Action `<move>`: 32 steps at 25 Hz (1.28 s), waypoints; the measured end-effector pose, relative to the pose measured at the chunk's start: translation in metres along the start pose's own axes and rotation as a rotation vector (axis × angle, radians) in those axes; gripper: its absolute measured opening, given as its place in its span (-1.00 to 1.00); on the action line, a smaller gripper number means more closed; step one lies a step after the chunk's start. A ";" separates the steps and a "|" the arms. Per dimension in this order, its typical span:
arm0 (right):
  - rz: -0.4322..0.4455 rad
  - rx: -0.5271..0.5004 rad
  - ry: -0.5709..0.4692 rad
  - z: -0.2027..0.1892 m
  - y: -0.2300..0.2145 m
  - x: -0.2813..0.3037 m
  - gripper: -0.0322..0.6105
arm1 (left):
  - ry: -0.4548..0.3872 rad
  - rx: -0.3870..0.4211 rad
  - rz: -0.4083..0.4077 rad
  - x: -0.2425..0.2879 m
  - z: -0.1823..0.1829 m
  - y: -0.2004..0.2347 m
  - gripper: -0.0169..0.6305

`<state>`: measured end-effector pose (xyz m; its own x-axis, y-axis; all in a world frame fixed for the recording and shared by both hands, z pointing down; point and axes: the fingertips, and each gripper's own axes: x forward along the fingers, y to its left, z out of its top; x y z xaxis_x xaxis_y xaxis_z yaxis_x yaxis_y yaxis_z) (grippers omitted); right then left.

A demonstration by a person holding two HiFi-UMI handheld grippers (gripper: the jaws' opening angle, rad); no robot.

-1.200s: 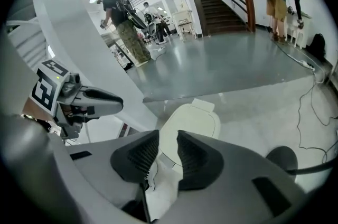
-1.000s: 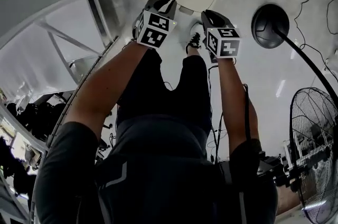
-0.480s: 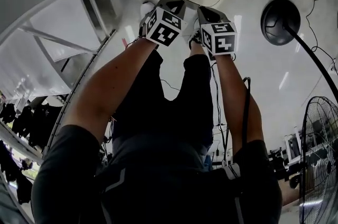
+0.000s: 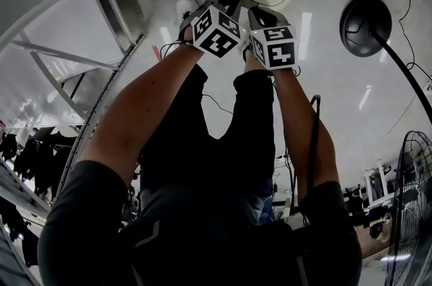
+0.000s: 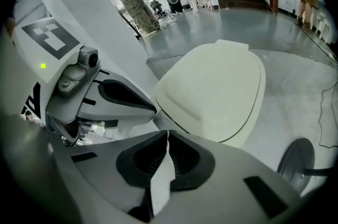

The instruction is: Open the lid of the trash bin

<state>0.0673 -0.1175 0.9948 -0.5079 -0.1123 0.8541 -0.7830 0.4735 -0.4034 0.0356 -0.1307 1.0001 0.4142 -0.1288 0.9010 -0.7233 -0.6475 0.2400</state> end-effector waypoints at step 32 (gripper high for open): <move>-0.045 0.124 -0.021 0.009 -0.005 -0.009 -0.81 | 0.036 -0.086 -0.022 -0.009 0.001 -0.002 -0.92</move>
<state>0.0728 -0.1270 0.9862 -0.4772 -0.1500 0.8659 -0.8432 0.3556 -0.4031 0.0336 -0.1287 0.9912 0.4112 -0.0870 0.9074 -0.7597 -0.5829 0.2884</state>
